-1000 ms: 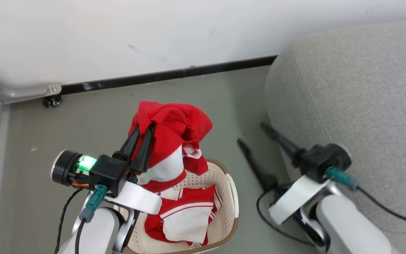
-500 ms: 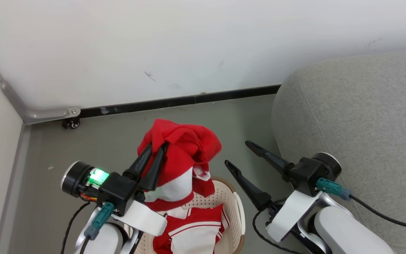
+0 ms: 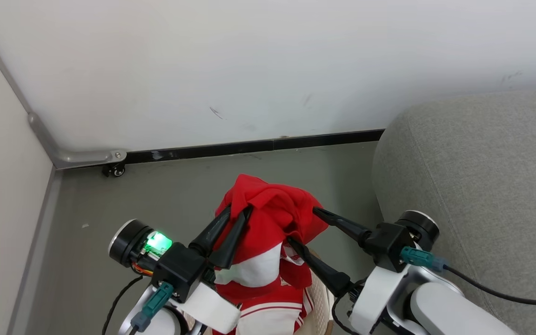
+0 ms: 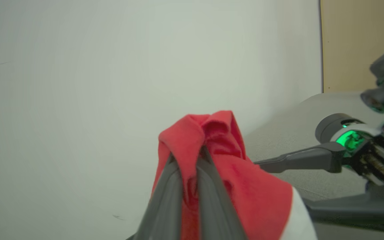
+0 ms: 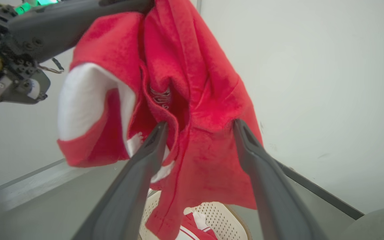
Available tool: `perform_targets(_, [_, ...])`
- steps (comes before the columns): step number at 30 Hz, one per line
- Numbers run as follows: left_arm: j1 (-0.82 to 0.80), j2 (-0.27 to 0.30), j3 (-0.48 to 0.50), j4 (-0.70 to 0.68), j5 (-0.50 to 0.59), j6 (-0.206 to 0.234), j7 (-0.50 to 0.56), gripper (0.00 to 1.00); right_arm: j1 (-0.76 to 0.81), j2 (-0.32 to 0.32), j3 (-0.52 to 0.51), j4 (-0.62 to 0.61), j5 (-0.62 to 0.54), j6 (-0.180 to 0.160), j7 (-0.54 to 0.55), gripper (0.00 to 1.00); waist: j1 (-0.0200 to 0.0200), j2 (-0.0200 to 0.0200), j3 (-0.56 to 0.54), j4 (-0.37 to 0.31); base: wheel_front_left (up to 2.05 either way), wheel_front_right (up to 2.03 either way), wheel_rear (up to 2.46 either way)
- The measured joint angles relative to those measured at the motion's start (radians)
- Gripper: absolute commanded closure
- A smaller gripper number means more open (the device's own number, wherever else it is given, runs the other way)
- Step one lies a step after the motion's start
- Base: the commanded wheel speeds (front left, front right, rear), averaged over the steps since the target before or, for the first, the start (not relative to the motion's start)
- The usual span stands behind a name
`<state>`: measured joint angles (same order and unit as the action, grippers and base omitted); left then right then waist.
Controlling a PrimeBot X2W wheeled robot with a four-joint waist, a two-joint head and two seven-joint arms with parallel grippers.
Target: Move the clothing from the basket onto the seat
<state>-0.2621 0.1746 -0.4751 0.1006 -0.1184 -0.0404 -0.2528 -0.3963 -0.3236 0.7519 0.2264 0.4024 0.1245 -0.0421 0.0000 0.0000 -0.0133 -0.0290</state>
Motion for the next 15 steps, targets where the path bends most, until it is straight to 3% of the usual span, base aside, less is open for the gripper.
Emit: perform_targets(15, [0.005,-0.012,-0.057,-0.022,0.000,-0.032,0.000,1.00,-0.044,-0.031,0.031,0.007,0.017,0.000,0.053,0.00,0.0000,0.0000,-0.003,0.042,0.00,0.00,0.00])
